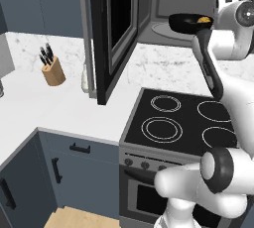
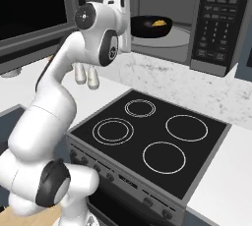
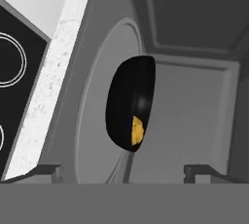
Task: Pick the squash from the sink and place it in the bowl. Then pick the bowl and place it in the microwave. Then close the microwave door and press the start button.
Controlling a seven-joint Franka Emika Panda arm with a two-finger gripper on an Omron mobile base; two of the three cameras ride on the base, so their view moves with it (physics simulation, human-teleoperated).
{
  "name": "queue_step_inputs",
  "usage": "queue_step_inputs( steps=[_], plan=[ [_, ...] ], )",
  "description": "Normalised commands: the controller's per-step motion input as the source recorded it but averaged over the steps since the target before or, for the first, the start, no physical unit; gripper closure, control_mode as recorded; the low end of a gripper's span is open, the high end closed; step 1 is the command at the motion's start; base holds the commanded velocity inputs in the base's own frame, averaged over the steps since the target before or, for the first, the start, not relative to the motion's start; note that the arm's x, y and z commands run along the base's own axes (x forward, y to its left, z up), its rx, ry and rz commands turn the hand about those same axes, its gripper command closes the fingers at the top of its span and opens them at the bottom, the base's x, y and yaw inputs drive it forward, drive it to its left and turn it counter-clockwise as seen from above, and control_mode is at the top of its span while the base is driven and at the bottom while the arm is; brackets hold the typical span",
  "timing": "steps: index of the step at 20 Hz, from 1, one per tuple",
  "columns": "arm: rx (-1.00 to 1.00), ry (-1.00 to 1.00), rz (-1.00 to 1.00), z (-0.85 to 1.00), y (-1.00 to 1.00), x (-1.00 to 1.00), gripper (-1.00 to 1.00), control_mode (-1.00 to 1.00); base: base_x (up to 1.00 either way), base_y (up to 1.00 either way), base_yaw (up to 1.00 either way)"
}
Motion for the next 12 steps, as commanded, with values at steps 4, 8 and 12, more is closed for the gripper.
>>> queue_step_inputs(
  steps=[4, 8, 12],
  plan=[
    [0.0, -0.03, 0.0, 0.2, 0.36, -1.0, -1.0, -1.0, 0.0, 0.0, 0.0],
    [-0.01, 0.0, 0.0, 0.21, 0.38, -1.0, -1.0, -1.0, 0.0, 0.0, 0.0],
    [-0.01, 0.0, 0.0, 0.31, 0.35, -1.0, -1.0, -1.0, 0.0, 0.0, 0.0]
  ],
)
